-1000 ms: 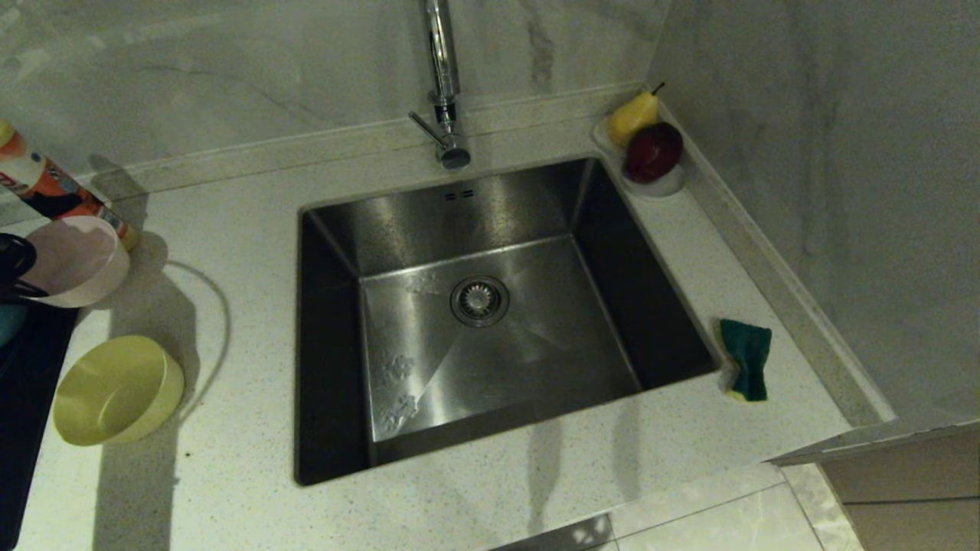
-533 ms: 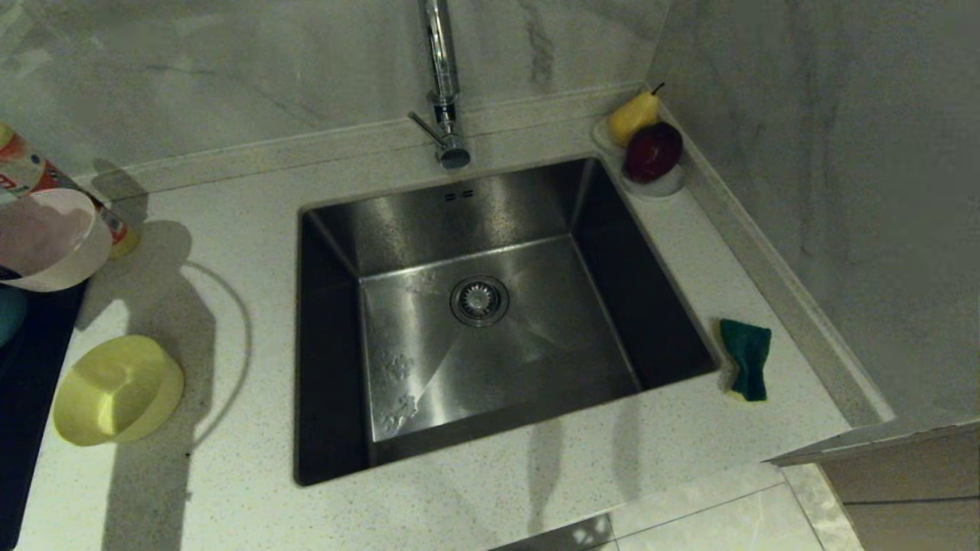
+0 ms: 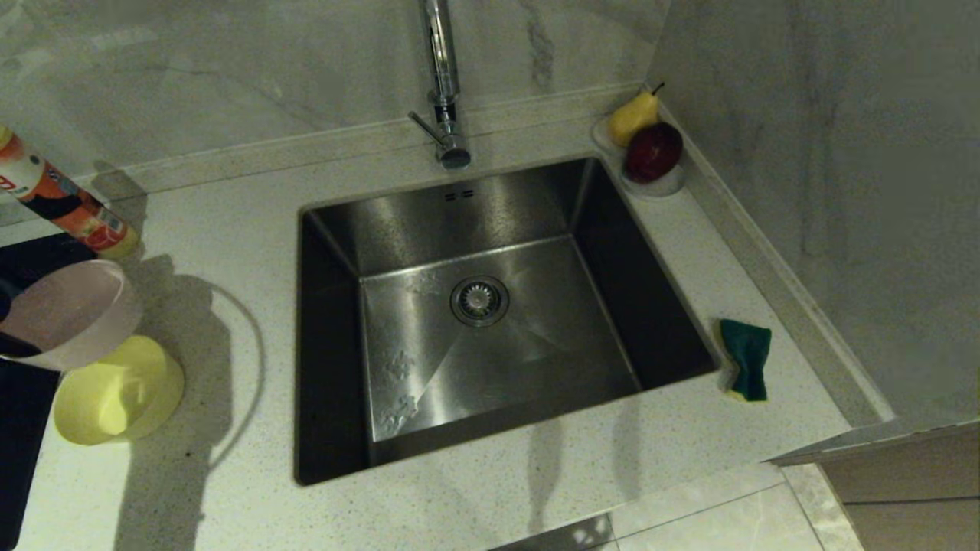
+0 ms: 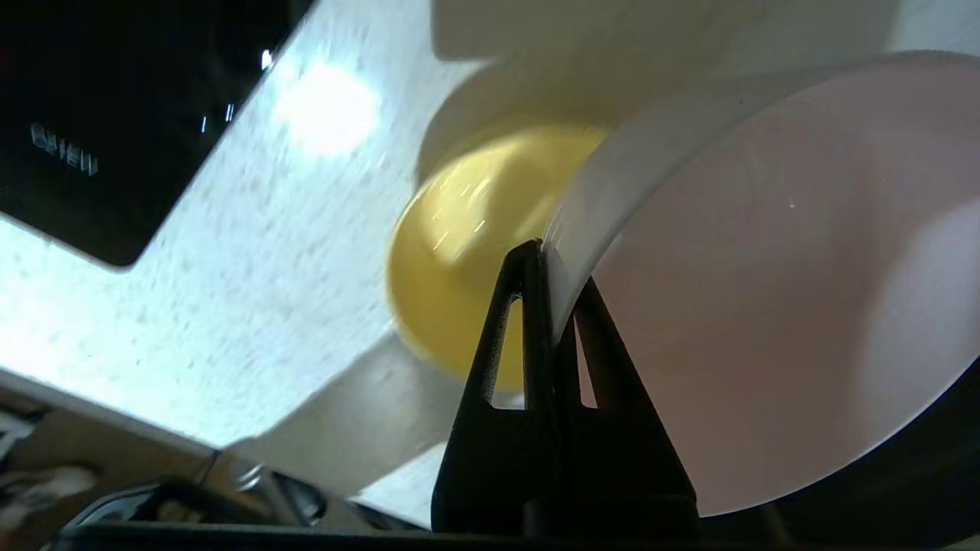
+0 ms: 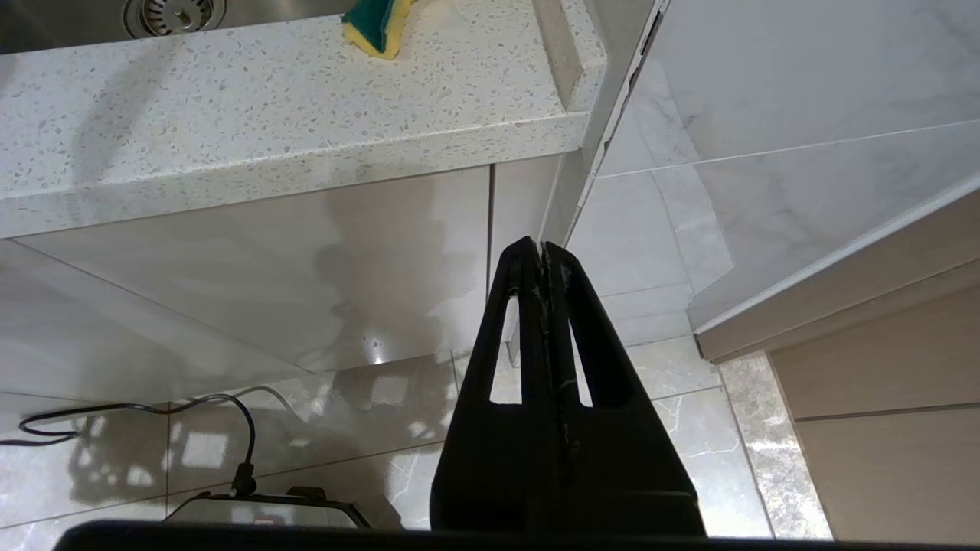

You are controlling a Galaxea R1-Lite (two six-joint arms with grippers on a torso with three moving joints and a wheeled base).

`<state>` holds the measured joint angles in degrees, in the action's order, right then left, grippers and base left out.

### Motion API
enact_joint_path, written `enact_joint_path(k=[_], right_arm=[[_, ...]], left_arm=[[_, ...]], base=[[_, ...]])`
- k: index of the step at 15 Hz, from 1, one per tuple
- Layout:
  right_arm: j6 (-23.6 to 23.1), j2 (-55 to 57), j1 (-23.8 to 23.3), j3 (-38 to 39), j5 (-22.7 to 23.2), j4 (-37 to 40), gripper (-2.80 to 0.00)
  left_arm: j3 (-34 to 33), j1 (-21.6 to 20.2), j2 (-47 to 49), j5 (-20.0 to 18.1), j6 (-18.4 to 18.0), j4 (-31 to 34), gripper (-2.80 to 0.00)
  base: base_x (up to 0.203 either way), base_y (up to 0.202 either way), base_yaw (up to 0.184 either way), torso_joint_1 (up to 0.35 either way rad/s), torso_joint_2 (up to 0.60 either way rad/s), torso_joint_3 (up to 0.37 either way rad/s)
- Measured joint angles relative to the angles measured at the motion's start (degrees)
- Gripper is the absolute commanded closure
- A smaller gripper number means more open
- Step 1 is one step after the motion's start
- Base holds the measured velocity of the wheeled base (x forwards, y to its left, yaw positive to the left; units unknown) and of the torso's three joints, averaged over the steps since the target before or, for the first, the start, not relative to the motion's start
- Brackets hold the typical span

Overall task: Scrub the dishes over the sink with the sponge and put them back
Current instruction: Place the bowl on the bowl

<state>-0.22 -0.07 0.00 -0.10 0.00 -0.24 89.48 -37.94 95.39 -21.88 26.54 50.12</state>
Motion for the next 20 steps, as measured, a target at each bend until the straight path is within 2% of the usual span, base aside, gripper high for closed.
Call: enact_joint_path(k=[3, 9, 12, 20], right_arm=[[-0.02, 0.00, 0.00, 0.00, 0.00, 0.00, 0.00], [-0.02, 0.00, 0.00, 0.00, 0.00, 0.00, 0.00], [-0.02, 0.00, 0.00, 0.00, 0.00, 0.00, 0.00], [-0.02, 0.00, 0.00, 0.00, 0.00, 0.01, 0.00]], left_arm=[[-7.90, 0.07, -2.77, -0.07, -1.79, -4.75, 0.00], [-18.65, 0.04, -5.61, 1.03, -2.25, -13.49, 0.00], [-20.77, -0.01, -5.68, 3.06, -2.40, -15.57, 0.00], [-22.94, 0.08, -5.73, 3.31, -2.34, -15.76, 0.00]], base=[[0.000, 0.000, 0.000, 0.000, 0.00, 0.000], [0.000, 0.000, 0.000, 0.000, 0.00, 0.000], [0.000, 0.000, 0.000, 0.000, 0.00, 0.000], [0.000, 0.000, 0.000, 0.000, 0.00, 0.000]])
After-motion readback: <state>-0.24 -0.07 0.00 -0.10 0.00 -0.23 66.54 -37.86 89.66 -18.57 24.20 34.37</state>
